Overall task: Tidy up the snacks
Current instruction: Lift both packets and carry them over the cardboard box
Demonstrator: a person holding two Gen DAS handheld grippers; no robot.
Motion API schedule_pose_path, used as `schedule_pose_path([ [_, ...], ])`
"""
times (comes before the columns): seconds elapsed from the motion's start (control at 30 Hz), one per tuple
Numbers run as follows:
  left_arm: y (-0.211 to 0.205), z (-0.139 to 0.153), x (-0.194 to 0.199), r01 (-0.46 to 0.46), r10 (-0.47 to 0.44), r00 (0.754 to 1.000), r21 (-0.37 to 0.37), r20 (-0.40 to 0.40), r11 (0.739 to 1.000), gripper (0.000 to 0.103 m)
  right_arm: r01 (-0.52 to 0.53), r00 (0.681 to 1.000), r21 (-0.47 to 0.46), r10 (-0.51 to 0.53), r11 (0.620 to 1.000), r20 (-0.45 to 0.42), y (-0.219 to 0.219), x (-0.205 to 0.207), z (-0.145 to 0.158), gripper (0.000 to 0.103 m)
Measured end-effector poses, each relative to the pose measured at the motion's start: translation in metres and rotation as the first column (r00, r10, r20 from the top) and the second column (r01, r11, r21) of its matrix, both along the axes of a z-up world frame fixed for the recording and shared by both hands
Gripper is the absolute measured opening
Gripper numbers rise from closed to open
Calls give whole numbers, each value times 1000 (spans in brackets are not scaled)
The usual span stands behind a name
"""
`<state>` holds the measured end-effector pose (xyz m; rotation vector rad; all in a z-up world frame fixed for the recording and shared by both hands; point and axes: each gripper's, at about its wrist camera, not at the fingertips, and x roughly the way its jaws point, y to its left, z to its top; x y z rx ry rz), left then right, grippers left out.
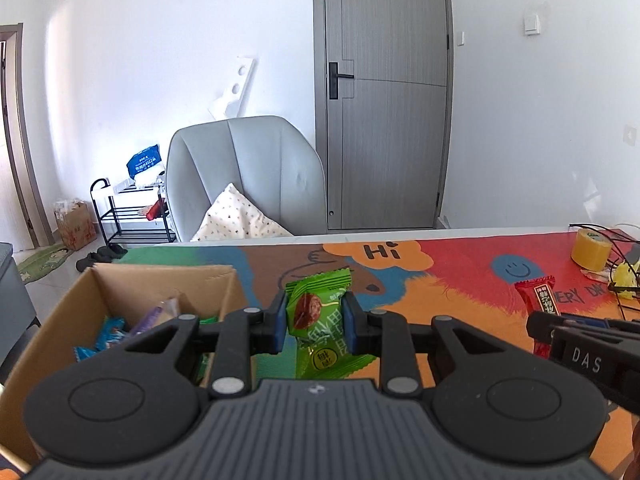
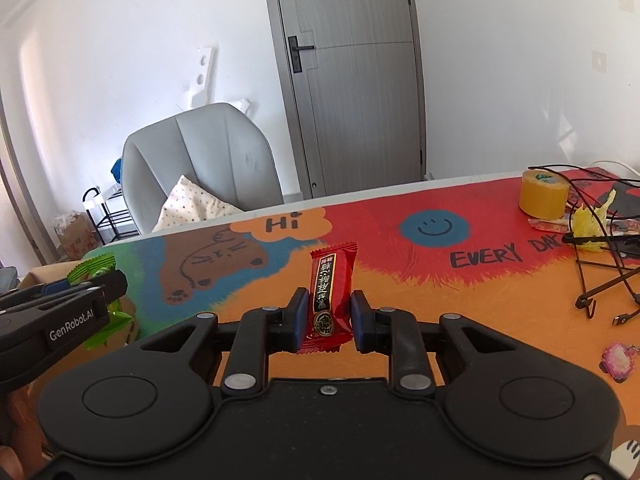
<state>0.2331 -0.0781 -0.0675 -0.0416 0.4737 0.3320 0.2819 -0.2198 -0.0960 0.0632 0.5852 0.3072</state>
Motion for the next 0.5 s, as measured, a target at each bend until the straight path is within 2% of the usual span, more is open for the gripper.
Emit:
schedule_pose_path([
  [0.5,25,23,-40,-45,42,998,53,55,998,27,-45,997,31,43,999,61,16,-29,25,24],
])
